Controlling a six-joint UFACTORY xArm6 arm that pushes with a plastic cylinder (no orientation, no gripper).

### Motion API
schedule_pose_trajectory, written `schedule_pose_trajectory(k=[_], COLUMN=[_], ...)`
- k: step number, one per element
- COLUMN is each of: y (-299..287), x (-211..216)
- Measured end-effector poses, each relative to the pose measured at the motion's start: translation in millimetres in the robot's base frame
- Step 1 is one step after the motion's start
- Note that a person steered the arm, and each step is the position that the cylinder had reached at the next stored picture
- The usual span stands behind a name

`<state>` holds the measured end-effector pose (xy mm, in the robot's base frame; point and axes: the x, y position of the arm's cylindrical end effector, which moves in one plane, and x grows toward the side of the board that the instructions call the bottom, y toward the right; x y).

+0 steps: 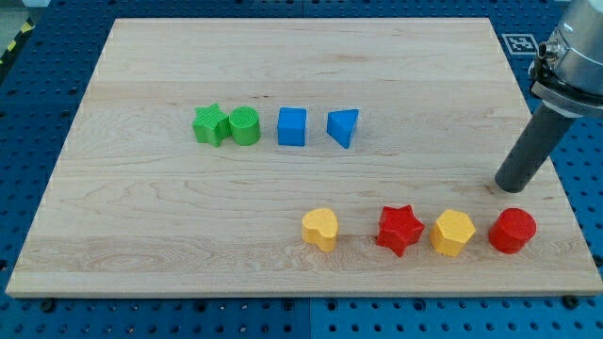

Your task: Move red circle below the green circle

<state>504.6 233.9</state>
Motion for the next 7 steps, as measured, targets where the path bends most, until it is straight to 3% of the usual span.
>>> schedule_pose_trajectory(k=[7], y=[61], x=[23])
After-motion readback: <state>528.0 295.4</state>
